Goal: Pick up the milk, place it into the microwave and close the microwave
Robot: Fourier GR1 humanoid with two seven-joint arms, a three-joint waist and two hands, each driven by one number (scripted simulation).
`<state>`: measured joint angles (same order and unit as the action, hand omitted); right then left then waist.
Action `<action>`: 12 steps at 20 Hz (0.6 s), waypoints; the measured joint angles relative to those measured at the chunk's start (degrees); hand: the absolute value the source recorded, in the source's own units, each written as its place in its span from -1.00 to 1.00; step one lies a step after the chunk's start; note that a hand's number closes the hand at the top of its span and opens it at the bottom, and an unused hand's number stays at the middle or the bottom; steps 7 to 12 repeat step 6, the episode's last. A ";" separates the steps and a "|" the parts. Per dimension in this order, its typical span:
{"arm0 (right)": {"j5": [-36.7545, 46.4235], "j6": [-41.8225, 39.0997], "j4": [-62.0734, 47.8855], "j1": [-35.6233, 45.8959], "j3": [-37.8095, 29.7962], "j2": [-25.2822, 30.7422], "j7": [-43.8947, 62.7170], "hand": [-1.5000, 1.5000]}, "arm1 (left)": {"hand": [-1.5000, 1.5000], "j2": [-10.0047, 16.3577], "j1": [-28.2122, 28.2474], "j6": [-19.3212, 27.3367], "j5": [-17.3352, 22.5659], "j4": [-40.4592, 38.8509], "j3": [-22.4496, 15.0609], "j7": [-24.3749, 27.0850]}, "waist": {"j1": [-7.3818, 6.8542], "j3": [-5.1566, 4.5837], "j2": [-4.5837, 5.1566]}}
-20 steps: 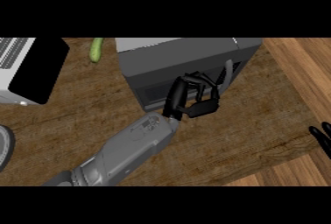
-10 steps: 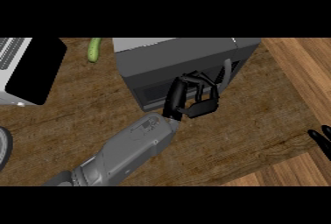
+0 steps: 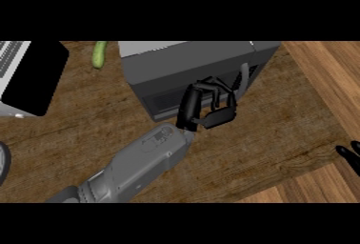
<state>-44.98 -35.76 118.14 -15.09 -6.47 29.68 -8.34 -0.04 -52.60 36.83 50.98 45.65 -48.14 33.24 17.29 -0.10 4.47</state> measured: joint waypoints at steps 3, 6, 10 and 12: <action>-0.48 0.07 0.48 0.11 0.00 0.32 0.31 -1.00 | 1.00 0.00 -0.02 0.20 0.48 -0.09 -0.10 1.16 | 0.13 -0.01 0.16; -0.89 0.00 0.83 0.03 0.06 0.67 0.66 -1.00 | 1.00 0.00 0.00 0.58 1.15 -0.19 -0.15 2.08 | 0.36 0.01 0.20; -0.89 0.00 0.83 0.03 0.06 0.67 0.66 -1.00 | 1.00 0.00 0.00 0.58 1.15 -0.19 -0.15 2.08 | 0.36 0.01 0.20; -0.89 0.00 0.83 0.03 0.06 0.67 0.66 -1.00 | 1.00 0.00 0.00 0.58 1.15 -0.19 -0.15 2.08 | 0.36 0.01 0.20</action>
